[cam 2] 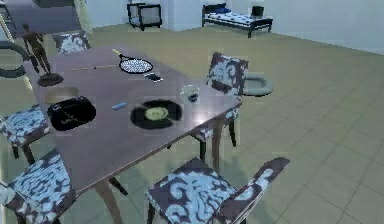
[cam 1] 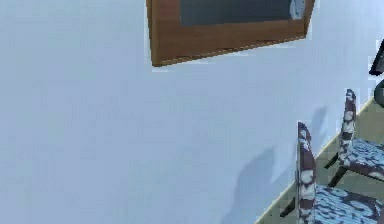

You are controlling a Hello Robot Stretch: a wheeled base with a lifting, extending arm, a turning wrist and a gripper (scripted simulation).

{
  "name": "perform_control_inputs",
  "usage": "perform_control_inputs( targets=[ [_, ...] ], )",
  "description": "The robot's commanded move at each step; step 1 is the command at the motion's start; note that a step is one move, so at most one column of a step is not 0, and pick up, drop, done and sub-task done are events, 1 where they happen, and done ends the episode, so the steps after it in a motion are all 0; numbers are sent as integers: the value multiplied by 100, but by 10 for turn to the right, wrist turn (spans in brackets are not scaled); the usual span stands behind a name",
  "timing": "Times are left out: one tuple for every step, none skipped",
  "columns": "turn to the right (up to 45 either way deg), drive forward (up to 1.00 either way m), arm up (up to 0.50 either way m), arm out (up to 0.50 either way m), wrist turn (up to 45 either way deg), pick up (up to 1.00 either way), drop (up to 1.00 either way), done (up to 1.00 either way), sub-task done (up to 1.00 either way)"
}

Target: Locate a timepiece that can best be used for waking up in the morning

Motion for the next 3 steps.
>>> perform_control_inputs(
  targets=[
    [450, 0, 0, 0, 0, 0, 0, 0, 0],
    [120, 0, 0, 0, 0, 0, 0, 0, 0],
    [0, 0, 0, 0, 0, 0, 0, 100, 0]
  ],
)
